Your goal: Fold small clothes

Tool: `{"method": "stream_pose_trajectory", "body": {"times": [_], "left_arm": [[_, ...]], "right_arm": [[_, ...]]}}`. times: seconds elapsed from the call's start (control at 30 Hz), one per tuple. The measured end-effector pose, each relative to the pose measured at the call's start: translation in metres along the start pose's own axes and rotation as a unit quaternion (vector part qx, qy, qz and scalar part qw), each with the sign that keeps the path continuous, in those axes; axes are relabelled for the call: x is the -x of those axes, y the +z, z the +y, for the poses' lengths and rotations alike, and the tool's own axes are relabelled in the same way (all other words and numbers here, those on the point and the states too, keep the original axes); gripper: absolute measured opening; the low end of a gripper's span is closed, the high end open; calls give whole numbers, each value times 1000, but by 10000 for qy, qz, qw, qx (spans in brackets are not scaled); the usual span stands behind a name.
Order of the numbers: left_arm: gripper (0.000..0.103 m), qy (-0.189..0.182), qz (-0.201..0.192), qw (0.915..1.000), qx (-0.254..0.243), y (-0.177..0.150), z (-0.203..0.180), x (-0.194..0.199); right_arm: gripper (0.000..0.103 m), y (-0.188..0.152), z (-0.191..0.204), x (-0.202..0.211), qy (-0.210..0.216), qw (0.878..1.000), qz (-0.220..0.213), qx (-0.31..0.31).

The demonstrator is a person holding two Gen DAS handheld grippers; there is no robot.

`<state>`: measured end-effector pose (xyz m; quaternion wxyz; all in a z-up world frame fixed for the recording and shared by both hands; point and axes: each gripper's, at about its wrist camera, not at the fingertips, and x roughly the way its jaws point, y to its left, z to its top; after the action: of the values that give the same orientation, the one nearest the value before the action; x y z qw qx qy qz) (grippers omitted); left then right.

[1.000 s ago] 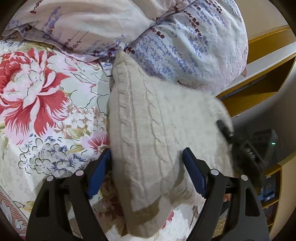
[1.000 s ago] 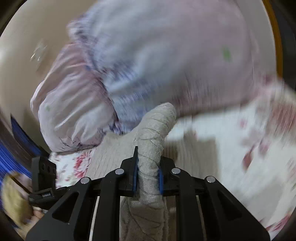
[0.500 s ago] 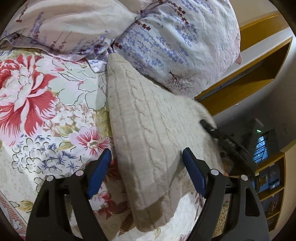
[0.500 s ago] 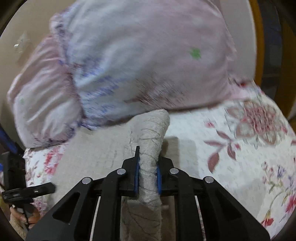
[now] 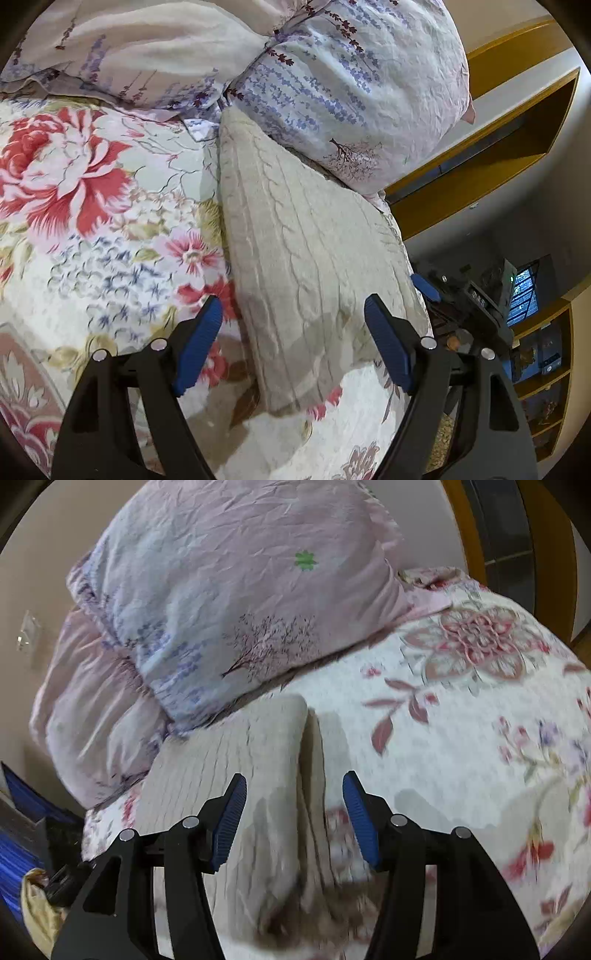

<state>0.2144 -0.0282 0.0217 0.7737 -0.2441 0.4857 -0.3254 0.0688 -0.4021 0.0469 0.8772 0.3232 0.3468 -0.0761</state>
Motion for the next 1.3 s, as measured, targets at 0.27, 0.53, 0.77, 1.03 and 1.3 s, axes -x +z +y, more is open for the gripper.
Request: {"method": "stream_pose_trajectory", "body": {"times": [0.27,0.53,0.77,1.03,1.3], "left_arm": [[72,-16,240,9997,99,-19,3,1],[33,-137,617,9979,110,-31,5,-12],[18,-229,489,9985,-128,-37,3,4],[23,-128,698,9974,-136,-45,11,0],[71,-4,117,9999,-111,-13,4,20]], "right_arm": [[45,-38,6,18,539,9980,264,173],[10,-59,28,5,296,9959,457,728],[8,-54,31,49,16,9946,-291,992],[10,-68,-4,9,-202,9972,422,584],[61,-26,-10,27,310,9994,92,150]]}}
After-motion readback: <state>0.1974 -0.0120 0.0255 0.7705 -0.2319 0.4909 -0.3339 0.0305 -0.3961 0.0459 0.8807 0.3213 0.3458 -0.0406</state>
